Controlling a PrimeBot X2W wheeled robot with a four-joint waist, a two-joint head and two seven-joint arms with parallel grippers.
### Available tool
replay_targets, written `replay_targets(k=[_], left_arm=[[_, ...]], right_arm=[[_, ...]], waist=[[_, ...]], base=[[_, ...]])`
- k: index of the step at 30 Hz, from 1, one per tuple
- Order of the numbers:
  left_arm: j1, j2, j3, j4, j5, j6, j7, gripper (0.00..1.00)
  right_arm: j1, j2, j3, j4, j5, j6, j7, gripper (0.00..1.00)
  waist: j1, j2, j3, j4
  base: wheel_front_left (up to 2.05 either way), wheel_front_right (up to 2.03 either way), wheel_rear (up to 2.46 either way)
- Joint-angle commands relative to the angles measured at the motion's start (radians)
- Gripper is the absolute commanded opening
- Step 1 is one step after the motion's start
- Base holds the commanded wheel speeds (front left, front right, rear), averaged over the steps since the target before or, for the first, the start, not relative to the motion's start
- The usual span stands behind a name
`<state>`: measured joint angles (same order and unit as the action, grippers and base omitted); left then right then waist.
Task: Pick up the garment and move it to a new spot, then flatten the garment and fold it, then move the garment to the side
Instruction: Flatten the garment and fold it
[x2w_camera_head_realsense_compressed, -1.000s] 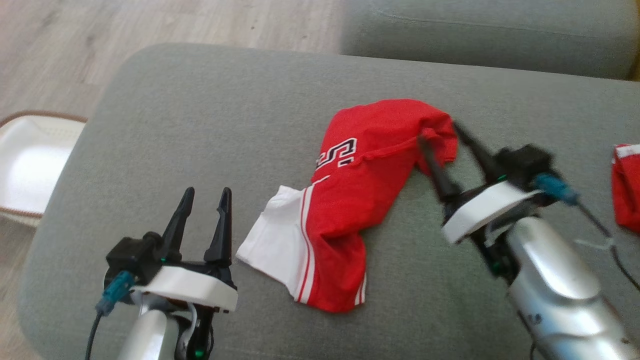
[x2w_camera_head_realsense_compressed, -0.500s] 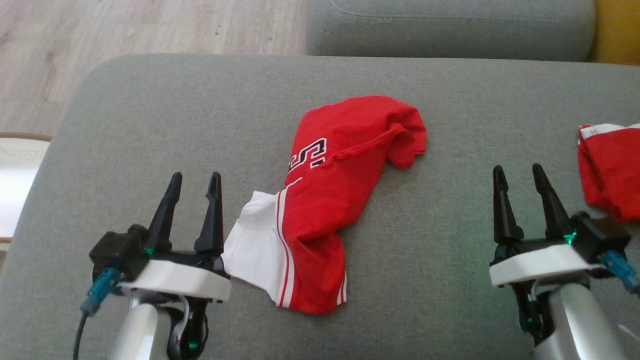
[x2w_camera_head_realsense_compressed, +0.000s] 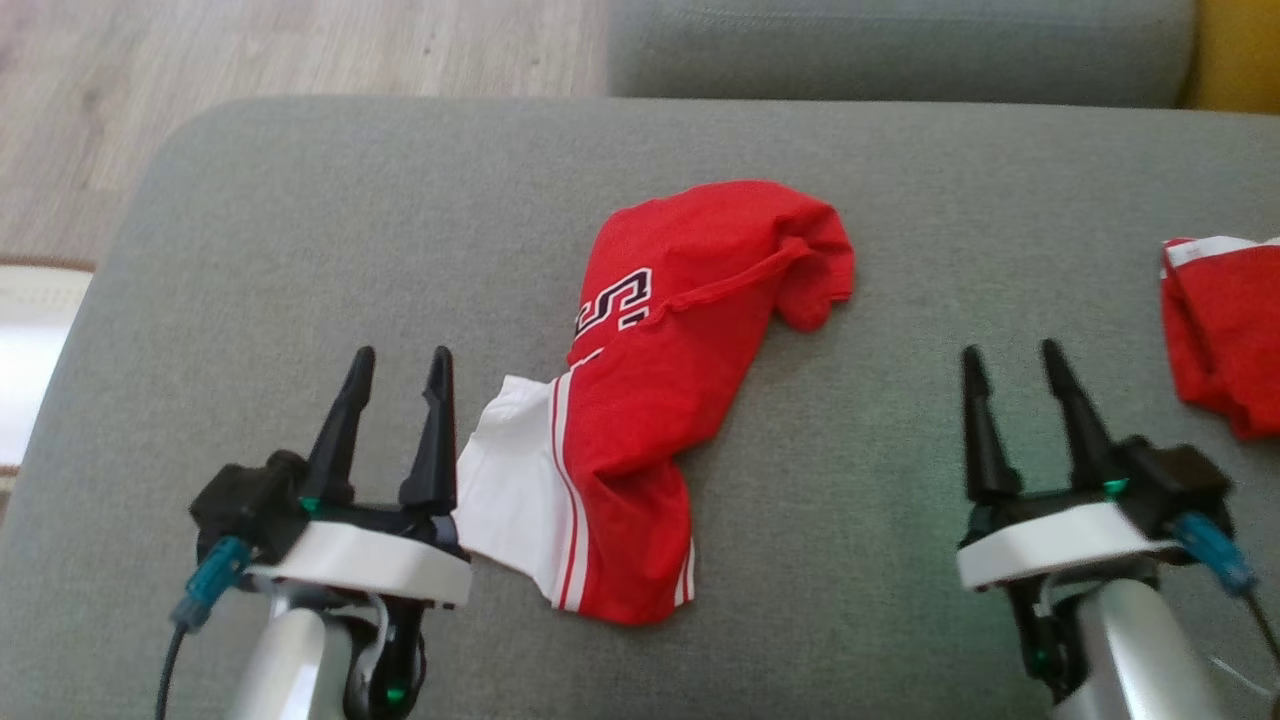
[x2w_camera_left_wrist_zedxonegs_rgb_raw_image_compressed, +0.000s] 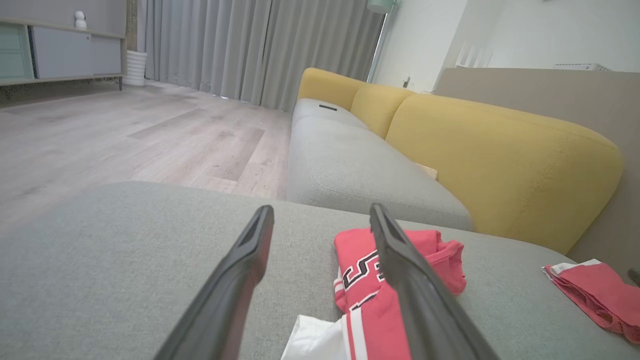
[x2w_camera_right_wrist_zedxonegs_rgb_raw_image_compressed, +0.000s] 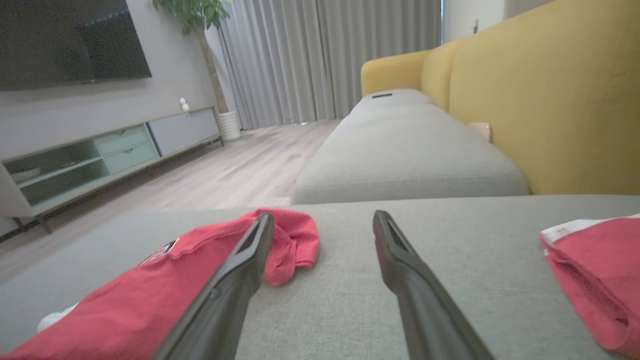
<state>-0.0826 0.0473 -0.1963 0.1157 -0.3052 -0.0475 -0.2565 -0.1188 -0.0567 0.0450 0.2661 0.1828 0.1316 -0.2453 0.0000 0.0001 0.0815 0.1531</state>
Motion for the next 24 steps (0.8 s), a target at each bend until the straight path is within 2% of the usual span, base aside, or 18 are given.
replay_targets(k=[1, 6, 13, 24], left_arm=[[-0.038, 0.003, 0.020, -0.033, -0.011, 0.000, -0.005, 1.00], [-0.056, 0.003, -0.002, -0.025, -0.019, -0.004, -0.005, 1.00], [-0.080, 0.003, -0.035, -0.011, -0.031, -0.006, -0.005, 1.00], [-0.098, 0.003, -0.072, -0.002, -0.052, 0.001, -0.005, 1.00]], right_arm=[[-0.048, 0.003, 0.039, -0.022, -0.014, -0.001, 0.010, 1.00], [-0.123, -0.036, 0.108, 0.048, -0.047, -0.001, 0.077, 1.00], [-0.269, -0.095, 0.172, 0.229, -0.052, -0.001, 0.167, 1.00], [-0.443, -0.138, 0.223, 0.493, -0.052, -0.001, 0.159, 1.00]], waist=[[0.0000, -0.0001, 0.016, 0.014], [0.0000, -0.0001, 0.060, 0.053], [0.0000, -0.0001, 0.114, 0.125], [0.0000, -0.0001, 0.149, 0.212]], base=[[0.00, 0.00, 0.00], [0.00, 0.00, 0.00], [0.00, 0.00, 0.00], [0.00, 0.00, 0.00]])
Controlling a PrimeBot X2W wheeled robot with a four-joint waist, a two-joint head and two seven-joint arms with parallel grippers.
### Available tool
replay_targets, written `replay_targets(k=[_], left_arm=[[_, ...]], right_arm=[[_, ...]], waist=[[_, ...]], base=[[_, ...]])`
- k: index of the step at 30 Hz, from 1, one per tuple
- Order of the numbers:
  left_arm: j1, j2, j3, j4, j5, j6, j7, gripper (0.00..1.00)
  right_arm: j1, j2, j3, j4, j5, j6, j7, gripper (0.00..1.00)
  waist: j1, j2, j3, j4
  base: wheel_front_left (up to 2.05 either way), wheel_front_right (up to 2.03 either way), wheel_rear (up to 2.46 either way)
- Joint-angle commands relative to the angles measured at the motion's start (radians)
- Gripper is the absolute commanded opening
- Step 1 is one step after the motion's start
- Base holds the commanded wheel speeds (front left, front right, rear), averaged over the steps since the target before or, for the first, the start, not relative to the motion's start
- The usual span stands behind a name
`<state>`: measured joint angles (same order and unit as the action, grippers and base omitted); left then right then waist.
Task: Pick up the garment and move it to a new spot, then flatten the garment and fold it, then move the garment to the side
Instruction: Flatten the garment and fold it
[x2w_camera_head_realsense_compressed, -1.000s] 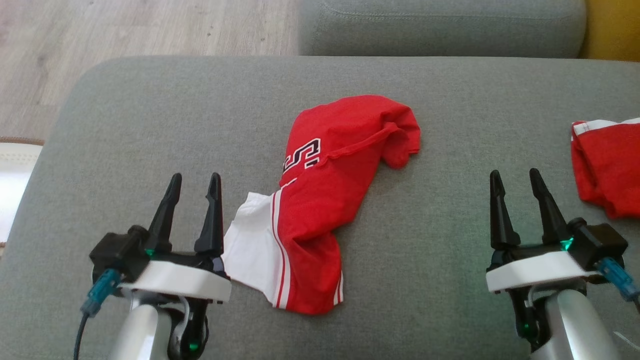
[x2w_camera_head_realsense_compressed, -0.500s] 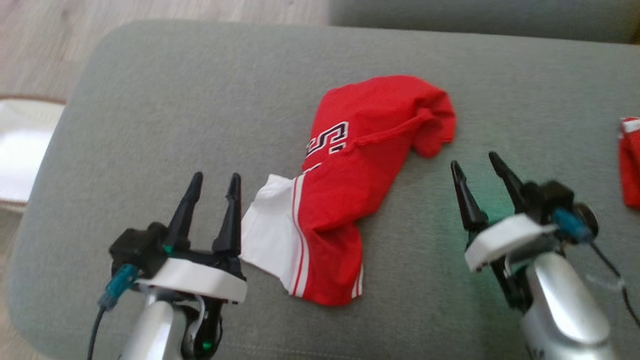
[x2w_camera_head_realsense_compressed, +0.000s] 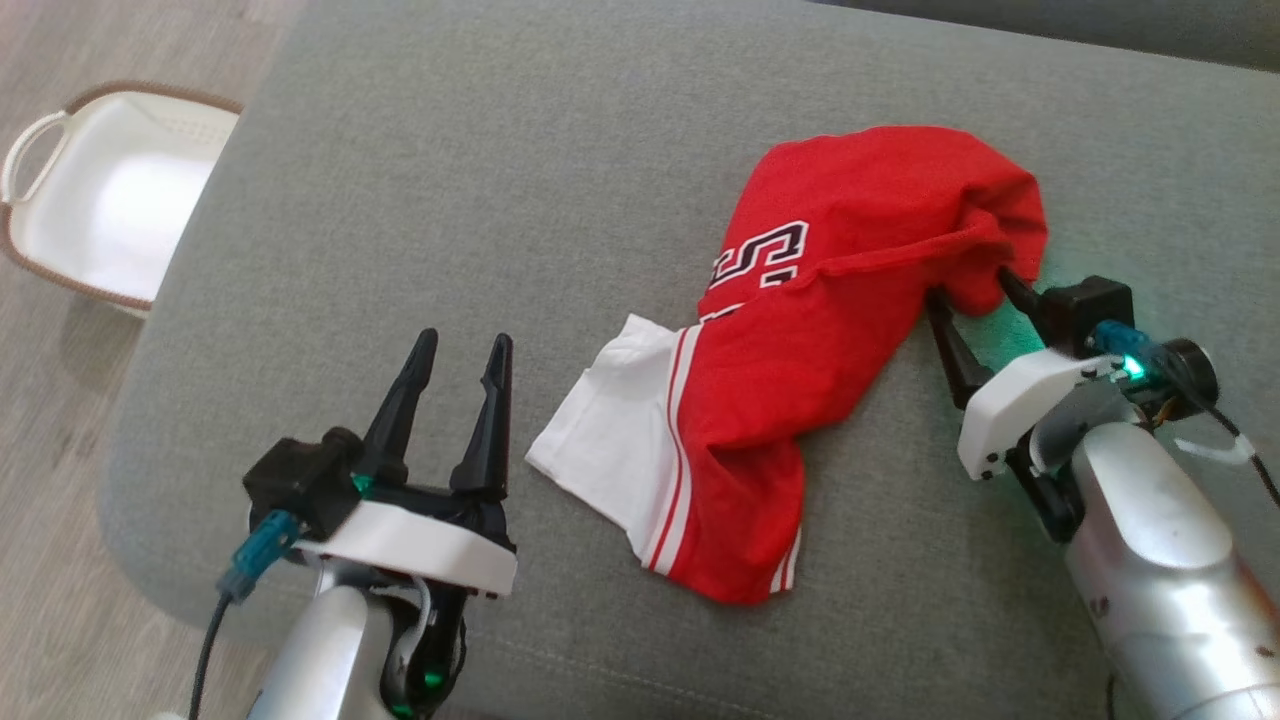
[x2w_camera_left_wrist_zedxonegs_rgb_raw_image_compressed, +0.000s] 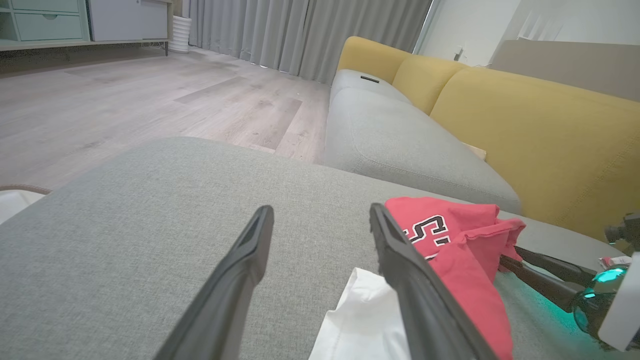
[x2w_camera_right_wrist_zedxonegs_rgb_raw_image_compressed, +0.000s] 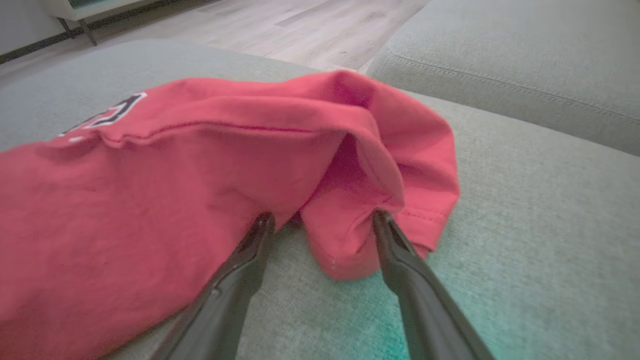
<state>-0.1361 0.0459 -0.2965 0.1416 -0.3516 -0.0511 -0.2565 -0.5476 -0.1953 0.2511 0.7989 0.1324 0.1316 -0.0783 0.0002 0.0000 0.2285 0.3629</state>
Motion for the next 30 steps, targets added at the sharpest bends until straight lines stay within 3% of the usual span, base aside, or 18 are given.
replay_targets(k=[1, 2, 3, 9, 15, 23, 30], left_arm=[[-0.045, 0.004, 0.027, -0.027, -0.006, 0.006, -0.005, 1.00], [-0.045, 0.004, 0.026, -0.027, -0.006, 0.007, -0.005, 1.00], [-0.044, 0.004, 0.025, -0.026, -0.007, 0.009, -0.005, 1.00], [-0.043, 0.004, 0.036, -0.021, -0.004, 0.012, -0.005, 1.00], [-0.035, 0.004, 0.065, -0.022, 0.006, 0.011, -0.005, 1.00], [-0.024, 0.004, 0.103, -0.037, 0.014, 0.012, -0.005, 1.00], [-0.003, 0.004, 0.122, -0.046, 0.019, 0.013, -0.005, 1.00]], right_arm=[[-0.027, -0.001, 0.018, -0.019, -0.008, -0.001, -0.011, 0.99], [-0.040, -0.006, 0.013, 0.001, -0.020, -0.001, -0.017, 0.27], [-0.052, -0.005, 0.004, 0.019, -0.027, -0.001, -0.026, 0.00], [-0.117, 0.000, -0.006, 0.091, -0.070, -0.001, -0.086, 0.00], [-0.153, -0.015, -0.006, 0.087, -0.102, -0.001, -0.141, 0.00], [-0.134, -0.125, -0.019, -0.038, -0.108, -0.001, -0.152, 0.00], [0.009, -0.218, -0.068, -0.221, -0.055, -0.001, -0.081, 0.00]], waist=[[-0.0002, 0.0000, 0.003, 0.004], [-0.0002, 0.0000, 0.003, 0.005], [-0.0002, 0.0000, 0.003, 0.006], [-0.0002, 0.0000, -0.011, -0.027], [-0.0002, 0.0000, -0.044, -0.103], [-0.0002, 0.0000, -0.094, -0.202], [-0.0002, 0.0000, -0.121, -0.258]], base=[[0.00, 0.00, 0.00], [0.00, 0.00, 0.00], [0.00, 0.00, 0.00], [0.00, 0.00, 0.00], [0.00, 0.00, 0.00], [0.00, 0.00, 0.00], [0.00, 0.00, 0.00]])
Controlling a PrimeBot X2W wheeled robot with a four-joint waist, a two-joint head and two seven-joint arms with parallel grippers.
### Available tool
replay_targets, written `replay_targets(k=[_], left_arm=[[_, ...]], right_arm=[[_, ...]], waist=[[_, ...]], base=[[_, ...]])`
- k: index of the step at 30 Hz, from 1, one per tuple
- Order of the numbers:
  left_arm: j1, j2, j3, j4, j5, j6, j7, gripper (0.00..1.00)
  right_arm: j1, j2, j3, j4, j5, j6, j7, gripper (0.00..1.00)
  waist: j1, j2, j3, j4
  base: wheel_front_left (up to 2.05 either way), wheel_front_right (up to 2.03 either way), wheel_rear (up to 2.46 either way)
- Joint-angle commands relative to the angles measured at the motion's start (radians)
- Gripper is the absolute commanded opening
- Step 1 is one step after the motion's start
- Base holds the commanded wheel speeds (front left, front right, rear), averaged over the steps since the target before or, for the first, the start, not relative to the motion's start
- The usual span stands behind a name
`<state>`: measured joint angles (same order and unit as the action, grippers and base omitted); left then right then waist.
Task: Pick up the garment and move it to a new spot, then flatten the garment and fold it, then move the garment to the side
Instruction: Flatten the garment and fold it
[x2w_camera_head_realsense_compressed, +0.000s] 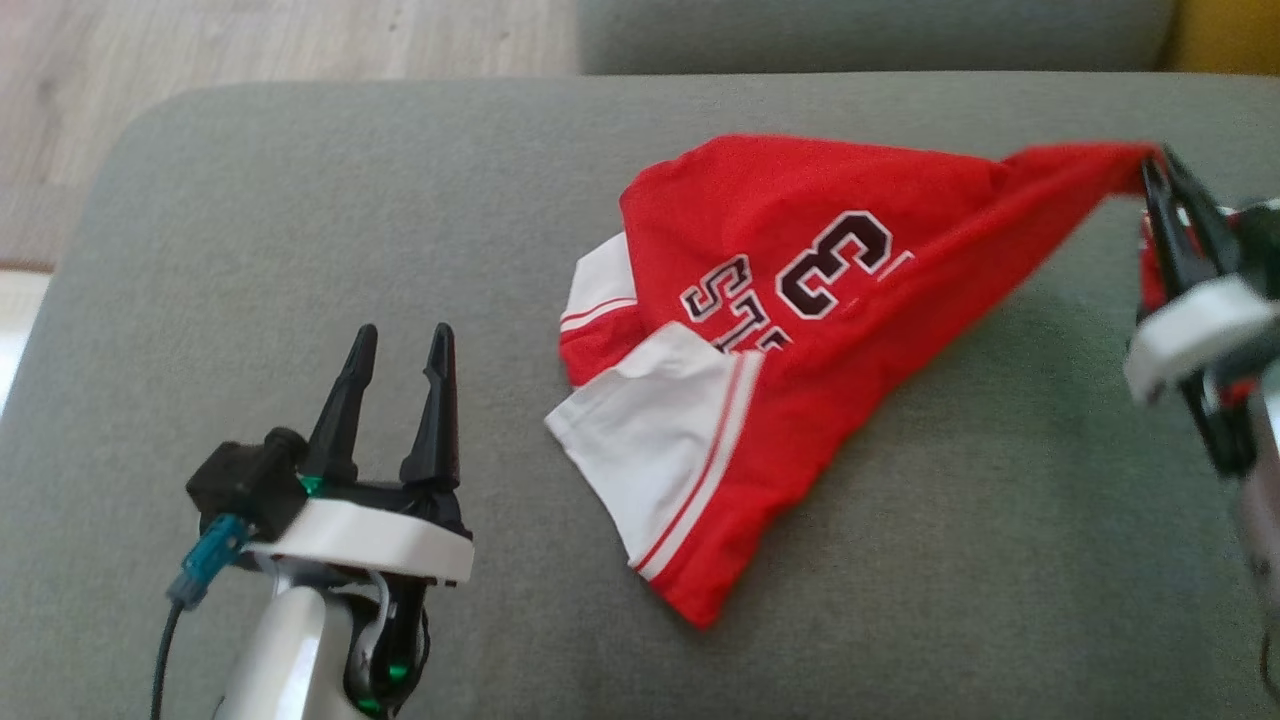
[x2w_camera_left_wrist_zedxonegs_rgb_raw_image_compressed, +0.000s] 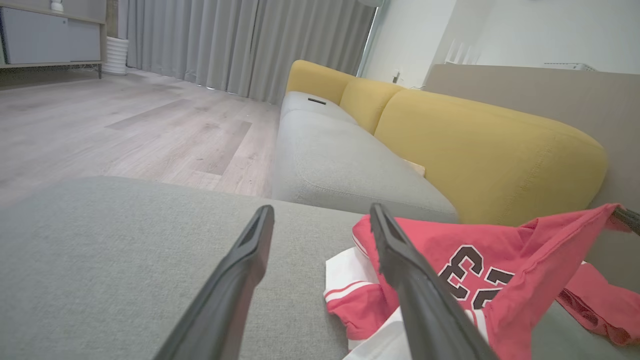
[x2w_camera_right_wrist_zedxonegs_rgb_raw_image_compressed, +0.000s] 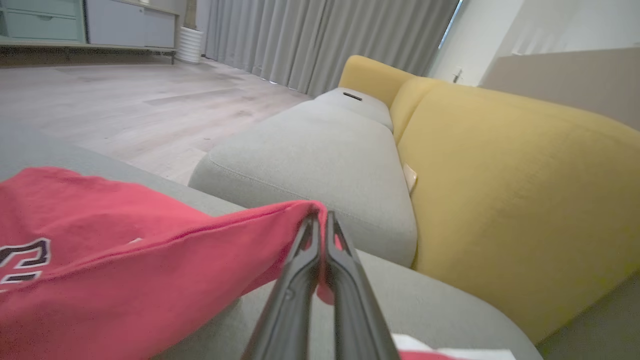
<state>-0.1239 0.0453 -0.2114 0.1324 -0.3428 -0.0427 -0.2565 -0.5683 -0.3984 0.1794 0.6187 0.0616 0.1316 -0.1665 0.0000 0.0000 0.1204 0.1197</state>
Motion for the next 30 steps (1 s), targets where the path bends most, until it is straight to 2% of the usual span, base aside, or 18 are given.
replay_targets(k=[1, 7, 8, 9, 19, 26, 30], left_arm=[[-0.012, 0.005, 0.038, -0.037, 0.011, 0.005, -0.005, 1.00], [-0.002, 0.005, 0.047, -0.040, 0.014, 0.004, -0.005, 1.00], [-0.001, 0.005, 0.048, -0.040, 0.014, 0.004, -0.005, 1.00], [-0.001, 0.005, 0.050, -0.041, 0.014, 0.004, -0.005, 1.00], [-0.001, 0.005, 0.051, -0.031, 0.023, -0.007, -0.005, 1.00], [-0.002, 0.005, 0.043, -0.031, 0.030, -0.010, -0.005, 1.00], [0.000, 0.005, 0.035, -0.035, 0.029, -0.012, -0.005, 1.00]], right_arm=[[0.065, -0.020, -0.009, -0.071, 0.027, -0.001, 0.020, 0.00], [0.304, 0.009, -0.098, -0.231, 0.064, -0.001, 0.101, 0.00], [0.337, 0.020, -0.113, -0.252, 0.060, -0.001, 0.108, 0.54], [0.365, 0.036, -0.132, -0.269, 0.057, -0.001, 0.116, 1.00], [0.429, 0.150, -0.196, -0.436, 0.054, -0.001, 0.115, 1.00], [0.426, 0.203, -0.121, -0.558, 0.141, -0.001, 0.079, 1.00], [0.442, 0.220, -0.071, -0.557, 0.169, -0.001, 0.077, 1.00]], waist=[[0.0000, 0.0000, -0.017, -0.020], [0.0000, 0.0000, -0.028, -0.042], [0.0000, 0.0000, -0.027, -0.044], [0.0000, 0.0000, -0.027, -0.047], [0.0000, 0.0000, -0.038, -0.057], [0.0000, 0.0000, -0.046, -0.029], [0.0000, 0.0000, -0.040, 0.003]], base=[[0.00, 0.00, 0.00], [0.00, 0.00, 0.00], [0.00, 0.00, 0.00], [0.00, 0.00, 0.00], [0.00, 0.00, 0.00], [0.00, 0.00, 0.00], [0.00, 0.00, 0.00]])
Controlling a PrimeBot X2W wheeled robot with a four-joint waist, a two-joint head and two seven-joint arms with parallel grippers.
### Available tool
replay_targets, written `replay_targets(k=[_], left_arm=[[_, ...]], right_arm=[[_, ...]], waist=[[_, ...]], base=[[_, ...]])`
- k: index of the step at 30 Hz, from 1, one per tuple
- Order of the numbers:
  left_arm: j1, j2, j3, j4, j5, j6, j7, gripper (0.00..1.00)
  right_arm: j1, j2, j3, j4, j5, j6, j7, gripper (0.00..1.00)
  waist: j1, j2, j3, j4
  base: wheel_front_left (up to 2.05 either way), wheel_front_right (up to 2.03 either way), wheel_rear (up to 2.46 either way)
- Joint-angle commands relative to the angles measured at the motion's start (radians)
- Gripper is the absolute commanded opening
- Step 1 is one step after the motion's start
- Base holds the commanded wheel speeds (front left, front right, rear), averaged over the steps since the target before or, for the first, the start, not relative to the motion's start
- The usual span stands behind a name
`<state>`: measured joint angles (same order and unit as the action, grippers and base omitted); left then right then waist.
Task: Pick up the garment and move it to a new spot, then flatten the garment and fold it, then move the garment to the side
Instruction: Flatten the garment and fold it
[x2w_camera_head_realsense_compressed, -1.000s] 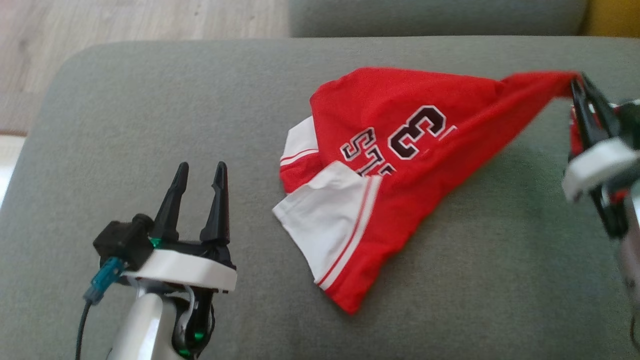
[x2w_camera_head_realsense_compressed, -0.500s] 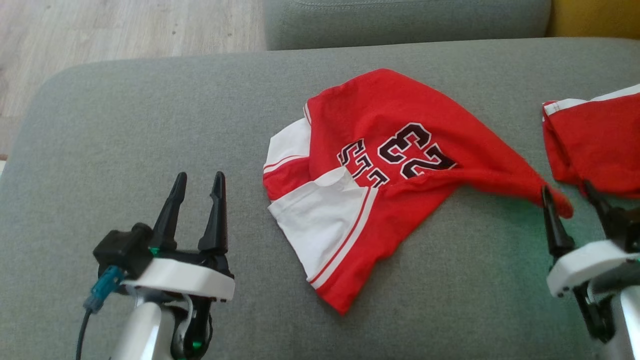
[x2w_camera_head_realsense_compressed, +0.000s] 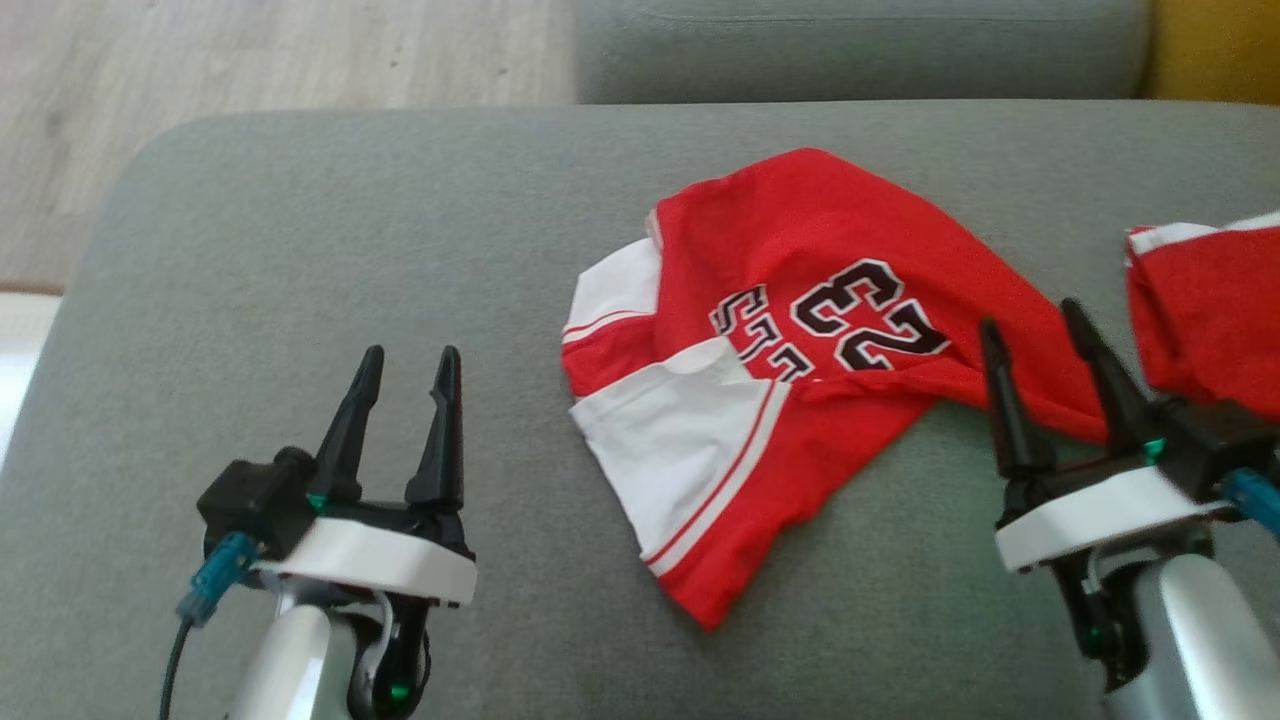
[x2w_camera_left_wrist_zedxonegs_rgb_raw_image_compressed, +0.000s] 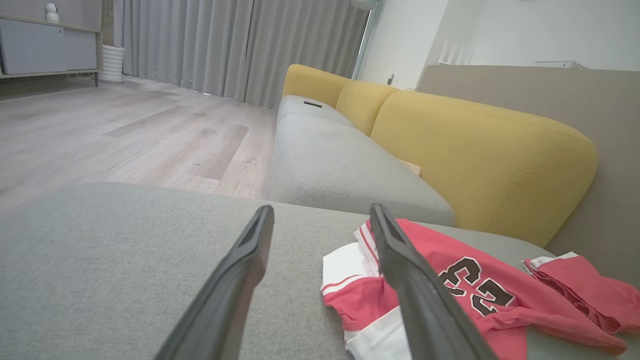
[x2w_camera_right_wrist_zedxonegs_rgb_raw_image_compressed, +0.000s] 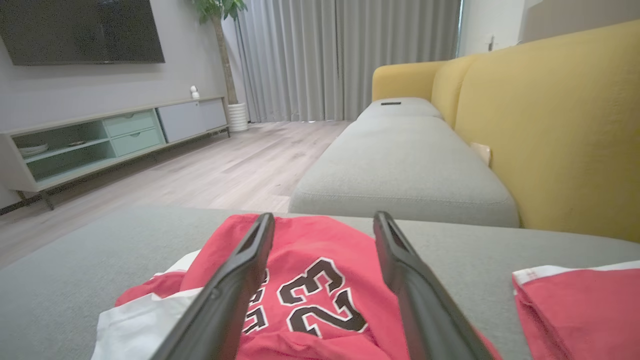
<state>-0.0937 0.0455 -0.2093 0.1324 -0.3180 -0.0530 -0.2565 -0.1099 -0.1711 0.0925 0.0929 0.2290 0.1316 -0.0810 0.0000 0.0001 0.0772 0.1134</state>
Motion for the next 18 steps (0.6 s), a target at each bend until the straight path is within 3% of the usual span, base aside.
replay_targets(k=[1, 9, 18], left_arm=[[-0.029, 0.005, 0.029, -0.035, 0.004, -0.001, -0.005, 1.00], [-0.050, 0.005, -0.005, -0.039, -0.013, 0.003, -0.005, 1.00], [-0.078, 0.005, -0.068, -0.035, -0.059, 0.016, -0.005, 1.00]], right_arm=[[-0.017, -0.005, 0.027, -0.024, 0.000, -0.001, -0.010, 1.00], [-0.118, -0.010, 0.104, 0.055, -0.022, -0.001, 0.030, 1.00], [-0.351, -0.030, 0.207, 0.261, 0.045, -0.001, 0.235, 1.00]], waist=[[0.0000, -0.0001, 0.008, 0.018], [0.0000, -0.0001, 0.062, 0.119], [0.0000, -0.0001, 0.120, 0.254]], base=[[0.00, 0.00, 0.00], [0.00, 0.00, 0.00], [0.00, 0.00, 0.00]])
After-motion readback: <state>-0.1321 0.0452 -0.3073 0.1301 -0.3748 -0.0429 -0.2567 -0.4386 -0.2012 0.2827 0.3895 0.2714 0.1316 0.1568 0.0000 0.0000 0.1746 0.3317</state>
